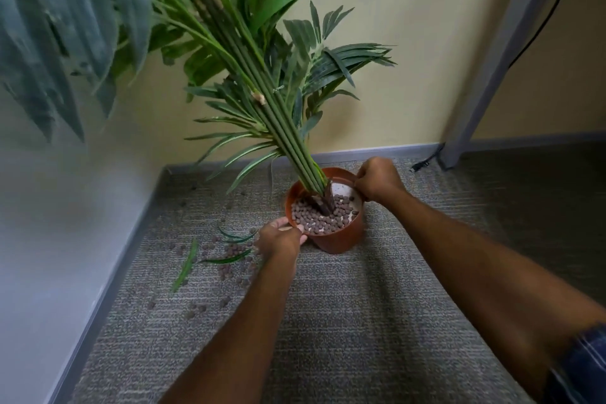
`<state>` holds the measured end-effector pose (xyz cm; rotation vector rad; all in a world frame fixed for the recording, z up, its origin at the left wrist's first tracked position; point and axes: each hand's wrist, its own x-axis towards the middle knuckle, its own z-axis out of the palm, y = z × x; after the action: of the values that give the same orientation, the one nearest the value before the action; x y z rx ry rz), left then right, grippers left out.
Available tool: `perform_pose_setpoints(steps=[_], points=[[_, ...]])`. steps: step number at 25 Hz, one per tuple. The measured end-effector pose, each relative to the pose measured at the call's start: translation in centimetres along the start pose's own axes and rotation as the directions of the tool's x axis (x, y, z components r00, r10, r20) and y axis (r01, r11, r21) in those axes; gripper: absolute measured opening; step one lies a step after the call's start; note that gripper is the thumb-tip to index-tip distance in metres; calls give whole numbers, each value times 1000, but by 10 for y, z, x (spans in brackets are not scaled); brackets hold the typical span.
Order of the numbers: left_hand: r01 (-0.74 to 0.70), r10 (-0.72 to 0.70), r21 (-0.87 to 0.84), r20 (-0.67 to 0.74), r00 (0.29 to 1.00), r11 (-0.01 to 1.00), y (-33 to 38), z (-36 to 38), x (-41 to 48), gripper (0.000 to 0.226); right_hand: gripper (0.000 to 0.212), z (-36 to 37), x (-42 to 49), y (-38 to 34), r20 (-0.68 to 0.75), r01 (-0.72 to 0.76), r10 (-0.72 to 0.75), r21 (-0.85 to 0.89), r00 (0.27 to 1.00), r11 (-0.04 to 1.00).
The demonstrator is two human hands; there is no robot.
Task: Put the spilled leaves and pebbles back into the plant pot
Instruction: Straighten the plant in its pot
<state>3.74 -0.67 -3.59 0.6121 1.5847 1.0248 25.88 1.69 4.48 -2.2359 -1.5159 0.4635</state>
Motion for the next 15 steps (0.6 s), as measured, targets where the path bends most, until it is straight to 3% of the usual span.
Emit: perform_pose_setpoints(steps=[5,15], points=[[-52,50,62,35,998,997,-5,10,-3,45,19,5,-1,14,-72,33,-36,-46,997,998],[-173,171,179,30,985,968,-8,28,-14,43,18,11,3,43,-54,-26,28,27,998,999]])
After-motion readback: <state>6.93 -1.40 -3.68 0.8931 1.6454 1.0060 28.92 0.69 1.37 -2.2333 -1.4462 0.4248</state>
